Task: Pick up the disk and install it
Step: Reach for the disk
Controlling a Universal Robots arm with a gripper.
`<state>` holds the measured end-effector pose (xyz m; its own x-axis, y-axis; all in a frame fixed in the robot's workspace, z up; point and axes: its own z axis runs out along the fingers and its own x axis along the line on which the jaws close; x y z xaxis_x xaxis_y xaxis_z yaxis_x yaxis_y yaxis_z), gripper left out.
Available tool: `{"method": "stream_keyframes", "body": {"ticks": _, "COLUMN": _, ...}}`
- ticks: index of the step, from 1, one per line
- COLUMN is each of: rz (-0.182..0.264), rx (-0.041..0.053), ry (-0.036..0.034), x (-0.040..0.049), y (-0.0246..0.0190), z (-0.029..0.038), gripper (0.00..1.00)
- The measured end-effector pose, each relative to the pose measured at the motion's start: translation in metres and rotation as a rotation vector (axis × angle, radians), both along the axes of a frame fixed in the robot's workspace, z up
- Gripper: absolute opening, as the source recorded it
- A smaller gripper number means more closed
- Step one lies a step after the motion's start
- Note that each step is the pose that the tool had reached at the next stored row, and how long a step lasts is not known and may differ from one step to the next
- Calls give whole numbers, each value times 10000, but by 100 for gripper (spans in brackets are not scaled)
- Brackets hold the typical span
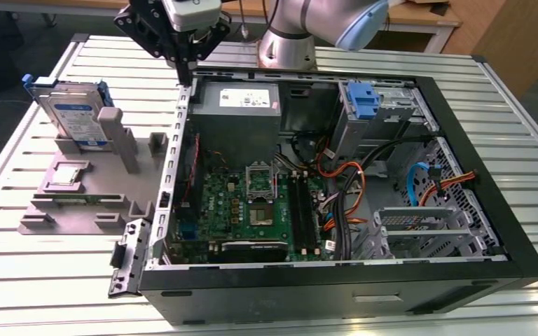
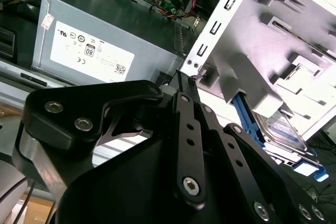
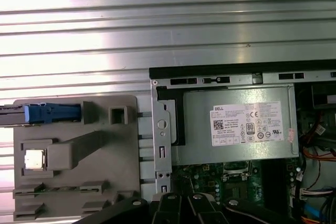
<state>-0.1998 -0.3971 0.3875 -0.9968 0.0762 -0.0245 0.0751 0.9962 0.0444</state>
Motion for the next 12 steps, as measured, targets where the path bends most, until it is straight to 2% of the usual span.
{"method": "stream_keyframes", "body": {"ticks": 12, "rz": 0, "rx": 3, "ry": -1, "x": -60, "y": 12, "z": -4, "gripper": 10}}
